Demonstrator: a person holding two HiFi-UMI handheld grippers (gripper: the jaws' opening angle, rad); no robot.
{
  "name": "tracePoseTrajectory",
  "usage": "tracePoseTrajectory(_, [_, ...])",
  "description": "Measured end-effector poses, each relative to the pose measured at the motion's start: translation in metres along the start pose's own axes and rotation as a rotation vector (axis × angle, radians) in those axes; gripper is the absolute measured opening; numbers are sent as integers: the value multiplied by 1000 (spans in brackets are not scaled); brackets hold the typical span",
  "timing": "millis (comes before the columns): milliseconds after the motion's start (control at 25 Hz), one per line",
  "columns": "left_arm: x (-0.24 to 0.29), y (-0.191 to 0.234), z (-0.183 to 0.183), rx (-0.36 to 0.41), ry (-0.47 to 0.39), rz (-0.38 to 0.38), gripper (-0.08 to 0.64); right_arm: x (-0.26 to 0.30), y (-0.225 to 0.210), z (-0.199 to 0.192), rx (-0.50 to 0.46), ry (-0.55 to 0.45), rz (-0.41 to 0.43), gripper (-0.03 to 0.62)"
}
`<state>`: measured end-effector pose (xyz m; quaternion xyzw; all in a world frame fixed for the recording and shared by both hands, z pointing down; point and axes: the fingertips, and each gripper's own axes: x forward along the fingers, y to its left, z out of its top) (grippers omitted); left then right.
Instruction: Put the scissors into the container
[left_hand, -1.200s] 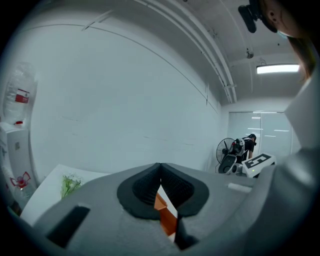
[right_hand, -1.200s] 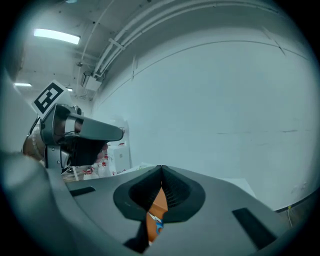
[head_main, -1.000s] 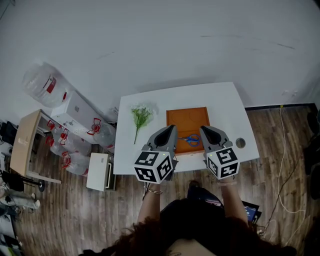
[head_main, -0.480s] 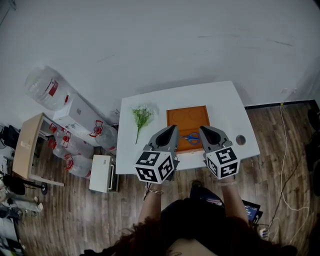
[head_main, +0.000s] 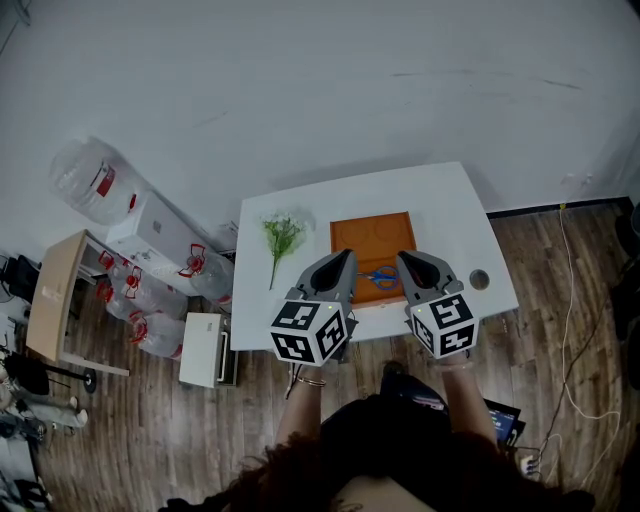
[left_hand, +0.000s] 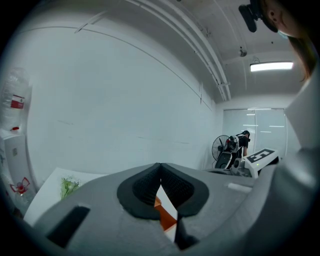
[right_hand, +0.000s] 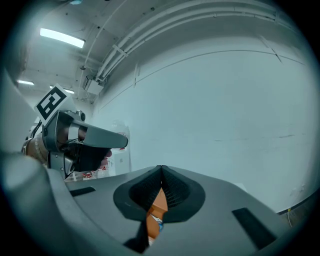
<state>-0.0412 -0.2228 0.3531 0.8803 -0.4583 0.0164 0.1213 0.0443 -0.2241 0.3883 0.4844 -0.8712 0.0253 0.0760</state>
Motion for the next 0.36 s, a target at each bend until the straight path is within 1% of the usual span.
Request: tracePoseTrajectory(360, [4,-1,-1,2,7,2,15,-2,-4,3,10,-11,-3,-2])
